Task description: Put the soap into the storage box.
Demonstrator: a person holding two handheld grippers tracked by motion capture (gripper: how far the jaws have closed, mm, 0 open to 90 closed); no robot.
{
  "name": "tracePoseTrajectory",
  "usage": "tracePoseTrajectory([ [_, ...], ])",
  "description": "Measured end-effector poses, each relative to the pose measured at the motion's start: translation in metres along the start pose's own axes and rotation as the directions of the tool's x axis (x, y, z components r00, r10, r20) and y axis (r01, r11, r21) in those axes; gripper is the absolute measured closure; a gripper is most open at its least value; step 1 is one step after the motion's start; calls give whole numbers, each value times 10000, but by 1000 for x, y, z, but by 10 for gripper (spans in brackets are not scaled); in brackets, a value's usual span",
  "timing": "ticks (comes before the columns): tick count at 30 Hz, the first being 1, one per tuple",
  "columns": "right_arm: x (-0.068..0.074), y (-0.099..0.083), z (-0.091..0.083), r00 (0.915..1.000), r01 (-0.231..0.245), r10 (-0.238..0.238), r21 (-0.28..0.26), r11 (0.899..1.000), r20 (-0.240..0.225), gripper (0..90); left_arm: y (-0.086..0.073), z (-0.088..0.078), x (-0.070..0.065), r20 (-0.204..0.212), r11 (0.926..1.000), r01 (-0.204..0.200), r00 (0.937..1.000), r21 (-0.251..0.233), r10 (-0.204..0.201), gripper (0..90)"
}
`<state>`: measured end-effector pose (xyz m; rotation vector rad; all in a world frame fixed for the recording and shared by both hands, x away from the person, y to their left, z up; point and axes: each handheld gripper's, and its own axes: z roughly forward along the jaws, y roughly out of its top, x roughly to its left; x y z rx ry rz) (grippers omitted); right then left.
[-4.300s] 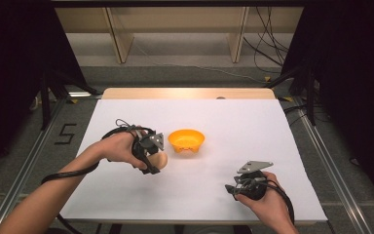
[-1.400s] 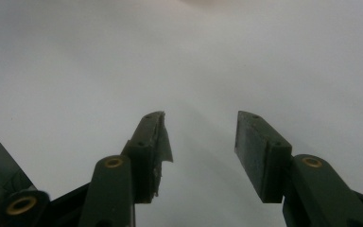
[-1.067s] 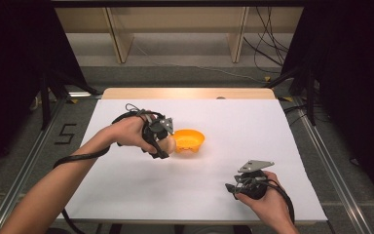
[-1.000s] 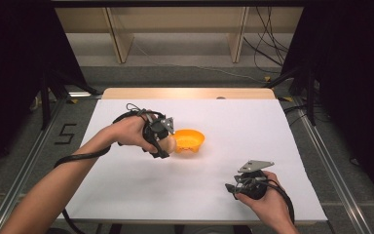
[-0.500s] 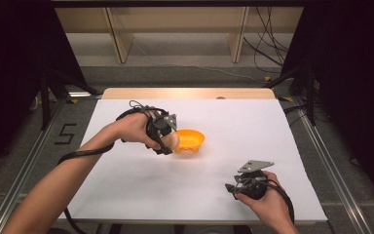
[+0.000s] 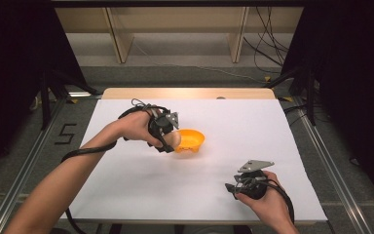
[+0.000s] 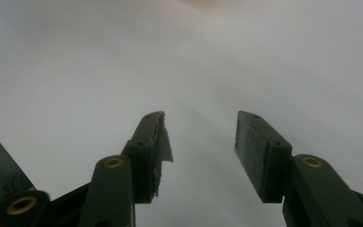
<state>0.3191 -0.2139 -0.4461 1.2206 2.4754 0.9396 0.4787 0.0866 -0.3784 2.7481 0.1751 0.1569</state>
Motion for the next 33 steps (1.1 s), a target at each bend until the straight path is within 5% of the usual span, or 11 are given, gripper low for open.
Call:
tracePoseTrajectory([
  [33,1,0,2,10000,-31,31,-98,9999,3,534,8,9,14,-473,9997,92,9988,-226,-102,320],
])
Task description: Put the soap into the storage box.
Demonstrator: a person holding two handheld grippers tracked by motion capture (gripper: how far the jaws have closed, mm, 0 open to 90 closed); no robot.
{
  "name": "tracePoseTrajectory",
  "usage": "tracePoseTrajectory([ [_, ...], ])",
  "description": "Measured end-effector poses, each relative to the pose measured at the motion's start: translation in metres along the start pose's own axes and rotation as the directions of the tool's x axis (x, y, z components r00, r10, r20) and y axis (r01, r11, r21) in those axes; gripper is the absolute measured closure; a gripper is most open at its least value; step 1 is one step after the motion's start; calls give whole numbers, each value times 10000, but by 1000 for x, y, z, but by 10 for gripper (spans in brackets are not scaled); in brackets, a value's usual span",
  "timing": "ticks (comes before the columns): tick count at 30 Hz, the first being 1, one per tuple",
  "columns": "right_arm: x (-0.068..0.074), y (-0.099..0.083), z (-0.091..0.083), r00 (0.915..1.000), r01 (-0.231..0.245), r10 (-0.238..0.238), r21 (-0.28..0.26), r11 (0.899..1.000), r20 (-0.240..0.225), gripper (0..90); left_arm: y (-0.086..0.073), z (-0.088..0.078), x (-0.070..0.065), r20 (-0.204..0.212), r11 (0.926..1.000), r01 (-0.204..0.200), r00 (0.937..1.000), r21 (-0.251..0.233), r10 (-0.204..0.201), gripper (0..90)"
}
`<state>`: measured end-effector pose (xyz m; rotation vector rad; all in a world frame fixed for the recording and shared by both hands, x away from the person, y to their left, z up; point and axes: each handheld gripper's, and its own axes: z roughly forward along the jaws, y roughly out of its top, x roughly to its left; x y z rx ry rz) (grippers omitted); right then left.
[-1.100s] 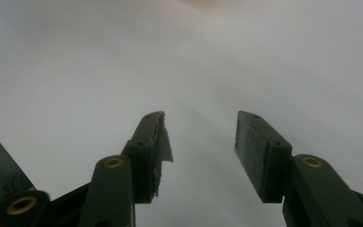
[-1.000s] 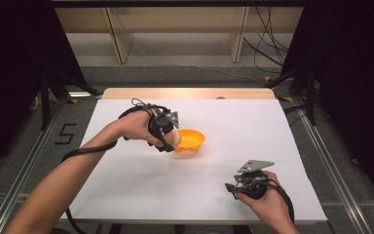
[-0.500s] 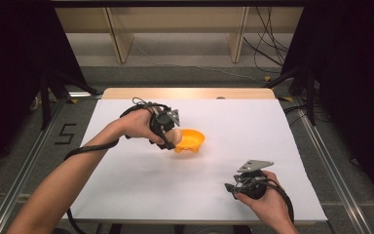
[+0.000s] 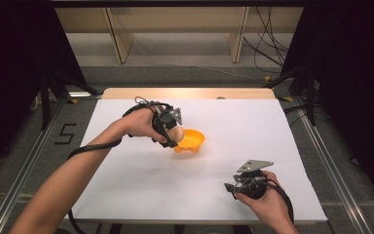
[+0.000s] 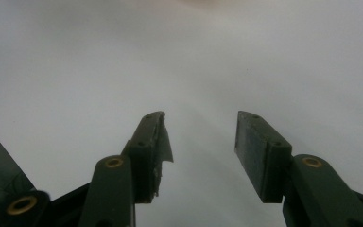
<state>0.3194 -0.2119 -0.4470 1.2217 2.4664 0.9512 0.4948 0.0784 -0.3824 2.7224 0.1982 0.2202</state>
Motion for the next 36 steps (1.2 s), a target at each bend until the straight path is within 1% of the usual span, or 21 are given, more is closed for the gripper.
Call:
tracePoseTrajectory([
  [1,1,0,0,9999,-123,123,40,9999,-11,533,0,0,1,-43,10000,-41,10000,-30,41,320],
  [3,1,0,-1,9999,-109,110,123,9999,-33,533,1,1,1,-20,10000,62,10000,-44,-62,320],
  [5,1,0,0,10000,-93,93,23,10000,-9,533,2,2,2,-111,10000,-2,9999,-96,1,320],
  [10,0,0,0,10000,2,-2,16,10000,0,534,4,2,2,-239,9993,252,9994,-285,-258,320],
  [11,-1,-1,1,9998,167,-167,-35,9999,58,534,5,2,3,-295,9994,168,9994,-286,-177,320],
  [13,-1,-1,1,9999,158,-157,-37,9999,59,533,6,3,3,-325,9993,205,9992,-313,-215,320],
  [14,0,-1,0,9999,121,-121,-39,9999,47,534,7,4,3,-383,9995,164,9991,-273,-175,320],
  [16,-1,0,-2,10000,51,-50,168,9998,-27,533,8,4,3,-381,9995,151,9991,-286,-162,320],
  [19,0,0,-2,9999,-82,83,187,9998,-59,534,10,5,3,-542,9992,107,9985,-376,-128,320],
  [20,0,-1,2,9999,78,-76,-276,9996,74,534,11,6,3,-630,9991,101,9979,-418,-127,320],
  [21,0,-1,2,9999,97,-95,-244,9997,58,533,11,7,3,-636,9990,119,9979,-438,-147,320],
  [22,-1,-1,0,9999,166,-166,-23,9999,41,534,12,7,3,-671,9988,81,9977,-478,-113,320],
  [25,-1,-1,1,9998,166,-166,-41,9999,54,534,13,8,3,-699,9990,48,9975,-434,-78,320],
  [26,-1,-1,1,9999,160,-160,-49,9999,59,533,14,9,3,-753,9991,-66,9972,-421,34,320],
  [27,-1,-1,1,9999,160,-160,-49,9999,59,533,14,9,3,-753,9991,-66,9972,-421,34,320],
  [28,-1,-1,1,9998,174,-173,-35,9998,46,534,15,10,2,-768,9990,-202,9969,-396,172,320],
  [30,-1,-1,1,9998,181,-181,-32,9998,42,533,15,11,2,-778,9988,-155,9969,-463,119,320],
  [33,-1,-1,0,9998,181,-181,-50,9998,50,534,18,12,1,-823,9986,-367,9960,-376,335,320],
  [34,-1,-1,0,9998,201,-200,-46,9998,44,534,18,13,1,-844,9985,-348,9959,-417,312,320],
  [35,0,0,-1,10000,45,-45,7,10000,-23,534,18,13,1,-844,9985,-348,9959,-417,312,320],
  [36,0,0,-1,10000,19,-19,8,10000,-31,534,19,14,1,-797,9985,-349,9963,-410,315,320],
])
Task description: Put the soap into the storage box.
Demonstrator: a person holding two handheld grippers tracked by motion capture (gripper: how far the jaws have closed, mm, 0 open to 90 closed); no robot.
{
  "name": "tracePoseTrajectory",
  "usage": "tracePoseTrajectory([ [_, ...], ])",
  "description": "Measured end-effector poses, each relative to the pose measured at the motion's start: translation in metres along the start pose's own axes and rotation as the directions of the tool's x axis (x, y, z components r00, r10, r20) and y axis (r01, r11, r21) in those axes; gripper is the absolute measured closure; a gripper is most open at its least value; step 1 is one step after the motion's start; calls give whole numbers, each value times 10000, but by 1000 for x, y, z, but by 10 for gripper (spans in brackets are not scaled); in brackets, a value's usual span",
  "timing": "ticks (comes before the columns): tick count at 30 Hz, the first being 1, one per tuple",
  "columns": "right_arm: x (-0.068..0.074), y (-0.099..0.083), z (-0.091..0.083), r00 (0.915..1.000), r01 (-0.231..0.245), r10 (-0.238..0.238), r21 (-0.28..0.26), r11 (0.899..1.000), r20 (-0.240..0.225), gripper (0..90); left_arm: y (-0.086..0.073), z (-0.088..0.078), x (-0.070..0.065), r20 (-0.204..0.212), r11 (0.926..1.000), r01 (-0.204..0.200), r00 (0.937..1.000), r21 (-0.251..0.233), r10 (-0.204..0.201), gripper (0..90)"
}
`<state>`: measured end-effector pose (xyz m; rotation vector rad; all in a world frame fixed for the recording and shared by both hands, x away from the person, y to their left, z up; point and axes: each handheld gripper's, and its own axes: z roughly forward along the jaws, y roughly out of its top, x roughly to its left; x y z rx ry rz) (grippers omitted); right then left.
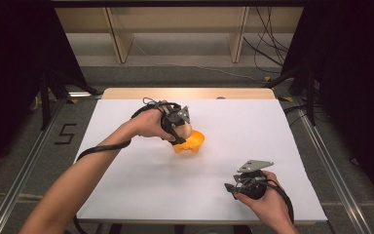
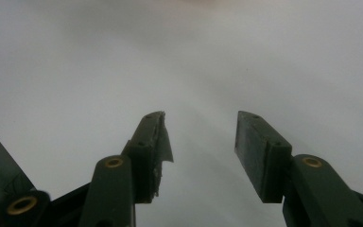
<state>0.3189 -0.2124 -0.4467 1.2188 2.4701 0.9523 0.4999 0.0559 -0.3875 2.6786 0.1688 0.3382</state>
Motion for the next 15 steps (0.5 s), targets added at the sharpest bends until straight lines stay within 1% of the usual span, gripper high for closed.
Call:
tracePoseTrajectory([
  [1,0,0,0,10000,0,0,0,10000,0,534,0,0,0,0,10000,0,10000,0,0,319],
  [2,0,0,0,9999,100,-100,-37,9999,42,533,1,1,0,25,10000,23,10000,-9,-23,320],
  [6,0,0,0,10000,37,-37,-7,10000,8,533,1,3,0,32,10000,0,10000,15,0,320],
  [7,-1,0,1,9998,162,-162,-54,9999,79,533,1,3,0,43,10000,25,10000,15,-25,320],
  [8,-1,0,1,9998,187,-186,-58,9998,82,533,2,4,0,94,10000,31,10000,61,-32,320],
  [11,-1,0,1,9998,191,-190,-62,9998,83,533,2,5,0,67,10000,25,10000,42,-25,319],
  [12,-1,0,0,9998,172,-172,29,9998,47,533,2,5,0,84,10000,-8,10000,77,7,319],
  [13,-1,0,1,9998,168,-167,-64,9998,84,533,3,6,0,88,10000,-31,10000,88,31,319],
  [15,-1,0,1,9998,200,-200,-68,9998,84,533,3,6,0,52,10000,-26,10000,85,25,320],
])
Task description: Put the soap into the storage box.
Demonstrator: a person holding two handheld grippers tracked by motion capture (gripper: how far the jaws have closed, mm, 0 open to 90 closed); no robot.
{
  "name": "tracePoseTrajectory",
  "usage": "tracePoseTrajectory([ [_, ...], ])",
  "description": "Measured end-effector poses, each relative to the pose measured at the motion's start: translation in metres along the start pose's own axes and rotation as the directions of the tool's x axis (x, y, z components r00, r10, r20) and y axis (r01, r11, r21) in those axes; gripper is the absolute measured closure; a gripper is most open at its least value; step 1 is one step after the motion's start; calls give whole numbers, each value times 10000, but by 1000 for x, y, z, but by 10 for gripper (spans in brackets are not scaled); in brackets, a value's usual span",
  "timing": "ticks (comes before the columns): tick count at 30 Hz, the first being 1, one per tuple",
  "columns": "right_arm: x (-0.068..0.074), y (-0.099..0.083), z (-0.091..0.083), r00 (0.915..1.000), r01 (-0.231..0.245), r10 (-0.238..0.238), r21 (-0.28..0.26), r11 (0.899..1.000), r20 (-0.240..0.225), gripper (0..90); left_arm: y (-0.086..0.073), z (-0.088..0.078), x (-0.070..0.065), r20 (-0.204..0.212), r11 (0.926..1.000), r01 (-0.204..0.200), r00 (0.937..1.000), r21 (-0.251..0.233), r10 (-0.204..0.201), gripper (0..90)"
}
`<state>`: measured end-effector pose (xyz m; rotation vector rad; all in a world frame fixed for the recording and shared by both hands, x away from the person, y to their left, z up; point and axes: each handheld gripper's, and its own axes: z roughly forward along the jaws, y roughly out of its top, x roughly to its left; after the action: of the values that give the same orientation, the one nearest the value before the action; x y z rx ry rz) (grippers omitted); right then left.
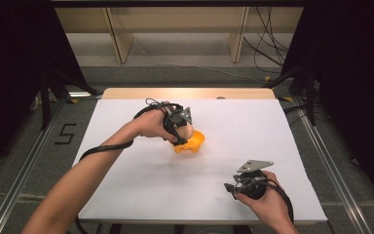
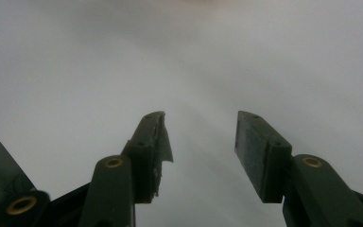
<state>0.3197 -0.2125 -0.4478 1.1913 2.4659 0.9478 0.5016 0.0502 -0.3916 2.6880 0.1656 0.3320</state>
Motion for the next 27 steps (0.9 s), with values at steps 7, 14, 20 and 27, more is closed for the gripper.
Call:
tracePoseTrajectory([
  [7,1,1,-1,9999,-116,118,136,9998,-115,533,2,4,0,56,10000,28,10000,72,-28,319],
  [14,1,1,-2,9998,-163,165,198,9997,-94,533,3,9,1,98,9999,52,9999,98,-53,319],
  [20,1,1,-1,9999,-94,96,145,9999,-97,533,2,12,2,165,9995,202,9997,229,-205,319],
  [27,1,1,-1,9999,-95,97,155,9998,-128,533,2,17,3,249,9991,182,9995,375,-191,318],
])
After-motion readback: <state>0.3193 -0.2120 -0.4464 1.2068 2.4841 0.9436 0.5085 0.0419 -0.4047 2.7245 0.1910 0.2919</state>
